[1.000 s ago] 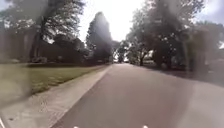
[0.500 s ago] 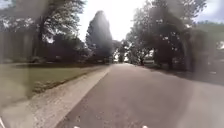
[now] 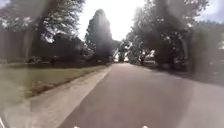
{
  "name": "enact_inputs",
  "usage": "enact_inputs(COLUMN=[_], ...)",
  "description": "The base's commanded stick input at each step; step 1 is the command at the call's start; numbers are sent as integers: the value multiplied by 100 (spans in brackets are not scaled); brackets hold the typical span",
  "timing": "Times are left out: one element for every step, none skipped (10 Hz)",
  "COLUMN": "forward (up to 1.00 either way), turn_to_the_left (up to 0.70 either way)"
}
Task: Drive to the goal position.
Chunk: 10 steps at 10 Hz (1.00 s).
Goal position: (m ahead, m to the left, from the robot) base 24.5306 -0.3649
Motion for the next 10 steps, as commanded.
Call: enact_inputs(forward=[100,100,100,100,100,100,100,100,100,100], turn_to_the_left=[0,0,0,0,0,0,0,0,0,-3])
